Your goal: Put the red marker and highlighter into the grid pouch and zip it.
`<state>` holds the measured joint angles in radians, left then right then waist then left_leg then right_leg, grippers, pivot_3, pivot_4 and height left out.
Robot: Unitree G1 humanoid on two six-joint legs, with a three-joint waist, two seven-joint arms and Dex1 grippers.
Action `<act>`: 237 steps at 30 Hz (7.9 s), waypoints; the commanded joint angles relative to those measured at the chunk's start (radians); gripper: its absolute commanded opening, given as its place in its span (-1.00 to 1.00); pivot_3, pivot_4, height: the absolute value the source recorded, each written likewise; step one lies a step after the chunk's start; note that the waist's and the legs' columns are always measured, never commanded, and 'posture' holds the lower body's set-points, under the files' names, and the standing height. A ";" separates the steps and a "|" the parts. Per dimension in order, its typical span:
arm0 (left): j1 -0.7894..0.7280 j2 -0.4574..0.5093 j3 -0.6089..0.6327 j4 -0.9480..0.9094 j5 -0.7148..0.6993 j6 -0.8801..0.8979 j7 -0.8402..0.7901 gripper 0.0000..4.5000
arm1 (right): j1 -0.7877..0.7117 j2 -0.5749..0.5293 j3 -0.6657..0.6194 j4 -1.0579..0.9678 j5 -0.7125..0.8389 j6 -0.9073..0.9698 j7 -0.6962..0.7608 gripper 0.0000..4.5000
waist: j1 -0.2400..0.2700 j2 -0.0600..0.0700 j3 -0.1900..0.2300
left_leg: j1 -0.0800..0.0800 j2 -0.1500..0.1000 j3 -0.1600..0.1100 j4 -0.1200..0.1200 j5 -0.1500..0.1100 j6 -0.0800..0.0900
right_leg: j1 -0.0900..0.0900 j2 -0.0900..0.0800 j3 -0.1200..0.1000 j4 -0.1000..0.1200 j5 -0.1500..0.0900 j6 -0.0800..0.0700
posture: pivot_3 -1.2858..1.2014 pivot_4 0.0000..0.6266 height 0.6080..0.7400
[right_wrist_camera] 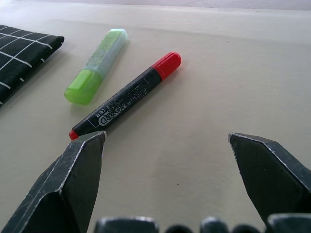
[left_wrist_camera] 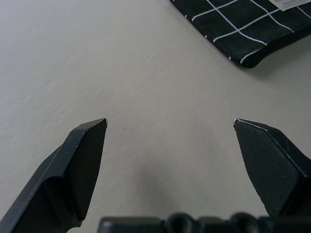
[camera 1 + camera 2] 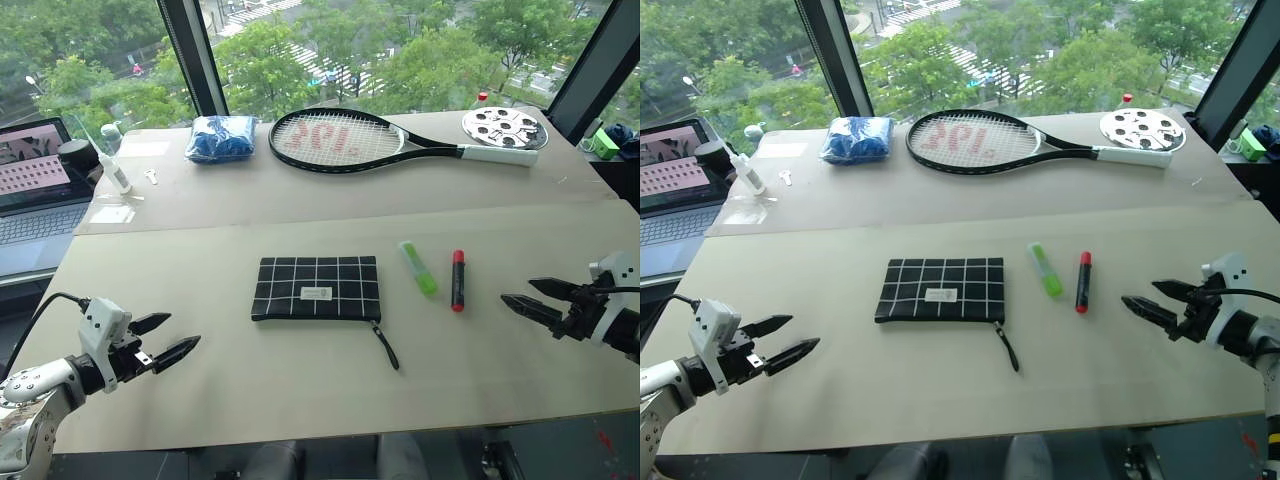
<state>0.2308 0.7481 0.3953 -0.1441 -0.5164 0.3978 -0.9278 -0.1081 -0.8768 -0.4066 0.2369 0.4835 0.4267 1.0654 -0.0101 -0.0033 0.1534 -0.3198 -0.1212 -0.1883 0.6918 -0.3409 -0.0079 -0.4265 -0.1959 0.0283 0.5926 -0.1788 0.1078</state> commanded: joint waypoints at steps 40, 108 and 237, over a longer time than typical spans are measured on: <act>-0.470 0.055 -0.468 0.467 0.487 -0.824 -0.151 1.00 | -0.483 0.302 0.824 -0.019 -0.413 -0.198 0.047 -1.00 | 0.008 -0.003 -0.001 | 0.002 0.018 0.020 -0.002 -0.002 -0.012 | -0.013 0.014 0.001 -0.002 0.010 -0.009 | 0.03 -0.52 1.00; -0.520 -0.260 -0.390 0.438 0.299 -0.530 0.074 -1.00 | -0.364 0.277 0.477 -0.289 -0.162 0.165 -0.188 0.40 | -0.003 0.001 -0.004 | 0.000 0.023 0.026 0.003 -0.003 -0.010 | -0.015 0.017 0.001 -0.006 0.015 -0.012 | 0.03 -0.52 1.00; -0.581 -0.326 -0.365 0.241 0.131 -0.171 0.053 -1.00 | -0.234 0.253 0.234 -0.453 -0.240 0.460 -0.562 0.43 | -0.004 -0.001 -0.003 | -0.016 0.026 0.035 0.014 -0.004 -0.013 | -0.031 0.018 -0.004 -0.006 0.029 -0.015 | 0.03 -0.52 1.00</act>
<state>-0.3467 0.4227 0.0200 0.1090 -0.3838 0.2421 -0.8754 -0.3301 -0.6214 -0.1654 -0.2147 0.2549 0.8868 0.5252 -0.0145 -0.0041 0.1503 -0.3354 -0.0953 -0.1529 0.7054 -0.3447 -0.0206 -0.4574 -0.1779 0.0245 0.5862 -0.1498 0.0924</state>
